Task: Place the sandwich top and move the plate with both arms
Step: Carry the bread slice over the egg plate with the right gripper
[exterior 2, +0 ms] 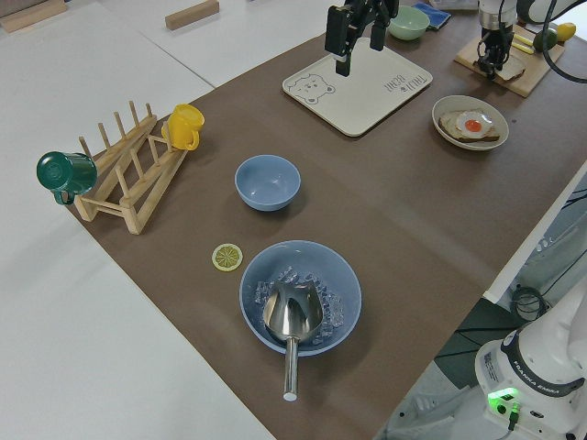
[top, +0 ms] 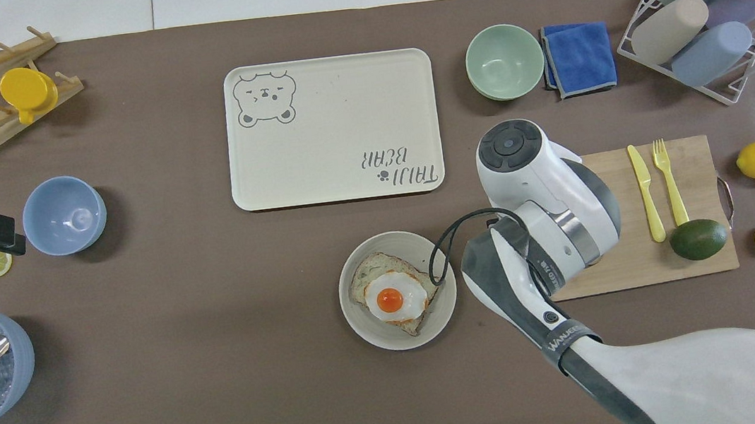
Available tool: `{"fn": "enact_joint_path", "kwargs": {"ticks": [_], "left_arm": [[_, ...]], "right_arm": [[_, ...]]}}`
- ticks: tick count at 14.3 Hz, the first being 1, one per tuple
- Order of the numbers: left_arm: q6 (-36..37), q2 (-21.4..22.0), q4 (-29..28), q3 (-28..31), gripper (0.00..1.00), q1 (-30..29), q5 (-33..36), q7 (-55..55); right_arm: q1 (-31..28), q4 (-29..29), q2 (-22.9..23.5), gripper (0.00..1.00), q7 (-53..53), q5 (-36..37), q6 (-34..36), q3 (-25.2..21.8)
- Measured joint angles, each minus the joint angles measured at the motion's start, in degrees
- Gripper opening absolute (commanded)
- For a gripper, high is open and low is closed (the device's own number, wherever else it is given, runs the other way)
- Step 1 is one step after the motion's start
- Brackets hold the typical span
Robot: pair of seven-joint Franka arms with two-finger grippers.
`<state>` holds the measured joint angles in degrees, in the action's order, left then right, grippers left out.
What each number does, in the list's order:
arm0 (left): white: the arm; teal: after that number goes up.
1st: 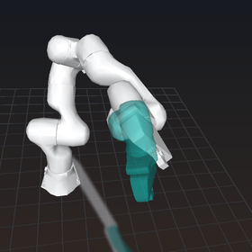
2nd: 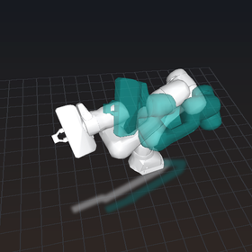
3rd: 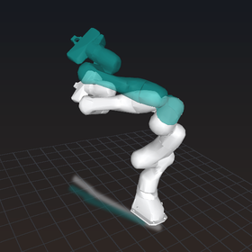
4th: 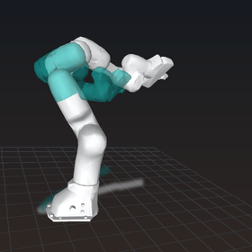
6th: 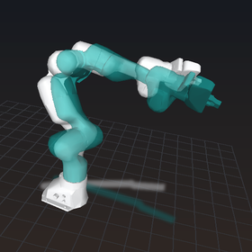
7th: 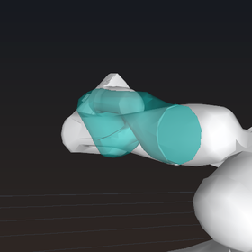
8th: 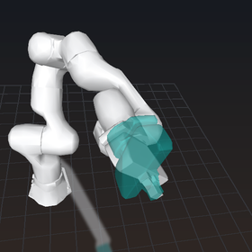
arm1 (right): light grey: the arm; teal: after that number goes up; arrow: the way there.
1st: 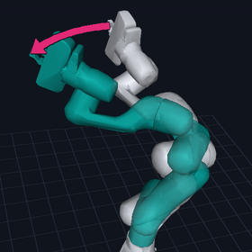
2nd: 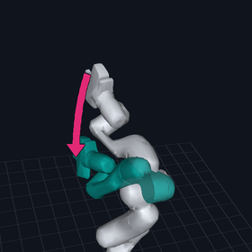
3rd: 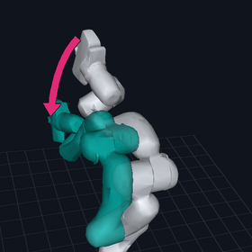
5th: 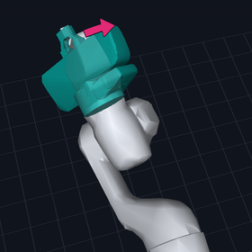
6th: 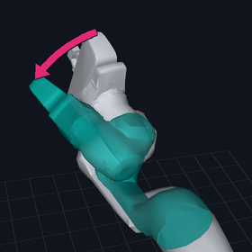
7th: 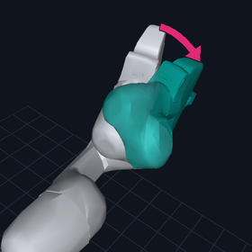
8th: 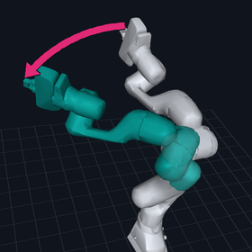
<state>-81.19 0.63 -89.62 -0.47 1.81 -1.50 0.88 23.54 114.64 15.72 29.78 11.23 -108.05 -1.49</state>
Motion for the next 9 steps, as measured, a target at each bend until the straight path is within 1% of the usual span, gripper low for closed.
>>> {"fn": "enact_joint_path", "kwargs": {"ticks": [3,5,7,9], "left_arm": [[0.0,0.0,0.0,0.0,1.0,0.0,0.0,0.0],[0.0,0.0,0.0,0.0,1.0,0.0,0.0,0.0],[0.0,0.0,0.0,0.0,1.0,0.0,0.0,0.0],[0.0,0.0,0.0,0.0,1.0,0.0,0.0,0.0]], "right_arm": [[2.43,-1.82,-0.14,0.0,0.0,0.04,3.41,-0.01],[5.76,-7.02,-0.12,0.0,0.0,0.04,8.61,0.06],[11.23,-13.68,0.09,0.0,0.35,-0.03,13.15,0.19],[16.8,-18.01,0.82,0.0,4.63,-0.7,14.39,0.29]]}}
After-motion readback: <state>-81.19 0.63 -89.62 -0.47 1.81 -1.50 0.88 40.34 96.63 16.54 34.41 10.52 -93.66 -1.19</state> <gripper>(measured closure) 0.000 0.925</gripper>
